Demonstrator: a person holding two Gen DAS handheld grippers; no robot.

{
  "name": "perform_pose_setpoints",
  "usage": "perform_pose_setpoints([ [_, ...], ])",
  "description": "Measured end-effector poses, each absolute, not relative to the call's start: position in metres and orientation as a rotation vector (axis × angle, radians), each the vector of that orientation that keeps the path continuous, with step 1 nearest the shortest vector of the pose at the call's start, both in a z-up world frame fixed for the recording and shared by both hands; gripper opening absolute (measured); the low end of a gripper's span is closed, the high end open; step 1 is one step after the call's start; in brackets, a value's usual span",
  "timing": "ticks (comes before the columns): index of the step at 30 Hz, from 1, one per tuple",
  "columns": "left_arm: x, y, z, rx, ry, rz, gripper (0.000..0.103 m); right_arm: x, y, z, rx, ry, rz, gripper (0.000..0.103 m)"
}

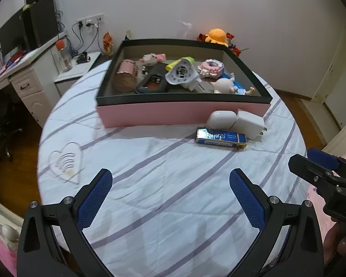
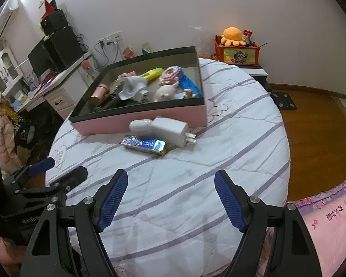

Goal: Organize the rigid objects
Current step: 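Grasp the blue-and-gold box on the quilt with the left tool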

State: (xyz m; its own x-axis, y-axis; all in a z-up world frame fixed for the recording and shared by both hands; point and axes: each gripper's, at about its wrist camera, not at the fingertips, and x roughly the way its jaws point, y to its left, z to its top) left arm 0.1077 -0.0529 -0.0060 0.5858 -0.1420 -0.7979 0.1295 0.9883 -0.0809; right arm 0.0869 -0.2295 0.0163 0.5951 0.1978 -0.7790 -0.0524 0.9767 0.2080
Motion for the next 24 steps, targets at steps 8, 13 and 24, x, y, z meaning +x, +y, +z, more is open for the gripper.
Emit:
perform_pose_setpoints([
  [8, 0.137, -0.089, -0.026, -0.01, 0.969, -0.207, 0.103, 0.101, -0.25, 0.008, 0.2, 0.939, 0.121, 0.079],
  [13, 0.153, -0.112, -0.038, 0.012, 0.991, -0.218, 0.103, 0.109, -0.263, 0.0, 0.22, 0.958, 0.107, 0.079],
  [24, 0.181, -0.132, -0.058, 0.017, 1.002, -0.206, 0.103, 0.125, -0.283, -0.012, 0.249, 0.979, 0.093, 0.079],
])
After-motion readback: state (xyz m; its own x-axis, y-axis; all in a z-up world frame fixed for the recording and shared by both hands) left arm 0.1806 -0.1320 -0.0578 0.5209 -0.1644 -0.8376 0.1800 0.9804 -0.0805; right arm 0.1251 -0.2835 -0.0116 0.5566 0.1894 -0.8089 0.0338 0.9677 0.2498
